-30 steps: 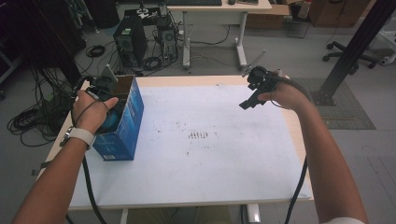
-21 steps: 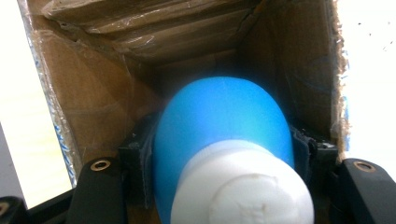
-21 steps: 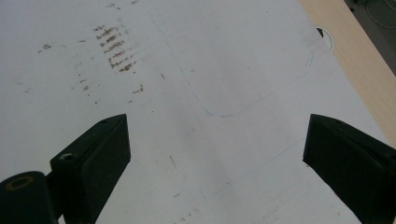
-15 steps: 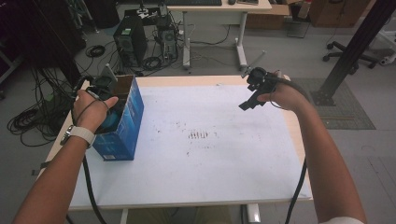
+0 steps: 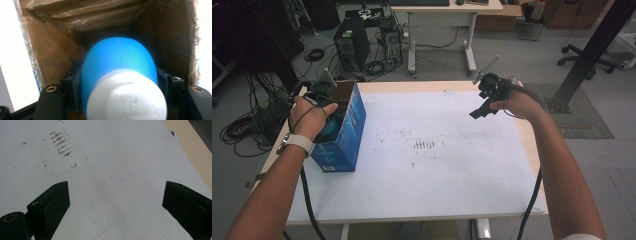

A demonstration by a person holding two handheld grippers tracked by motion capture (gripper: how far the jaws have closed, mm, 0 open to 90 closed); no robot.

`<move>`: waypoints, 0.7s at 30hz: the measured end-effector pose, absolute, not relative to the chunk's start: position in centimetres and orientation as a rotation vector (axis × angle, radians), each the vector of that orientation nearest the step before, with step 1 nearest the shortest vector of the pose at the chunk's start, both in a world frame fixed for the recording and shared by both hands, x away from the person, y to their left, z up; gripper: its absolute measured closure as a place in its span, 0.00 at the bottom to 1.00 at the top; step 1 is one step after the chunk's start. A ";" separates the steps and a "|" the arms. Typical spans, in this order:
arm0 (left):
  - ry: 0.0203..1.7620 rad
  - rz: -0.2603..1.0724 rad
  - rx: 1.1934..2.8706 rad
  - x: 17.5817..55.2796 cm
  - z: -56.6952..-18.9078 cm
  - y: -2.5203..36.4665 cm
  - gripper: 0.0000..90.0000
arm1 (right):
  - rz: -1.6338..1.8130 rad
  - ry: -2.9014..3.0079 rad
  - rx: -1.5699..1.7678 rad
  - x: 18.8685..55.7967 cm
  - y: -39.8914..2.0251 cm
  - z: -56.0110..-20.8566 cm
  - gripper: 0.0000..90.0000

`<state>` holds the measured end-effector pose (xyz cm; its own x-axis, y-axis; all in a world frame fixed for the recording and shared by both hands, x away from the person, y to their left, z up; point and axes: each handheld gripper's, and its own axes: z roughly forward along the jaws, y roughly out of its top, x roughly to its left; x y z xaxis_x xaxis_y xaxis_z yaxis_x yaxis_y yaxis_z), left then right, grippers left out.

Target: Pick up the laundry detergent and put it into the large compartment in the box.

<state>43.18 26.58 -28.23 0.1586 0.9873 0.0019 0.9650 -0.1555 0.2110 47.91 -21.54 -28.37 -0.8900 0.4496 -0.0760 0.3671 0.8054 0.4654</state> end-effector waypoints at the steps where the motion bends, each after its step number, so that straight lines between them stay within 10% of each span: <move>1: 1.929 0.211 2.265 43.2 -28.2 26.6 0.38 | 0.665 2.811 0.640 47.9 -21.5 -28.4 0.08; 21: 1.931 0.217 2.257 43.1 -28.2 26.8 0.29 | 0.668 2.812 0.640 47.8 -21.4 -28.4 0.08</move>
<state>43.14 26.85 -28.17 0.1544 0.9880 0.0044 0.9643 -0.1517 0.2169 47.79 -21.43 -28.36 -0.8910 0.4479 -0.0746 0.3666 0.8065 0.4639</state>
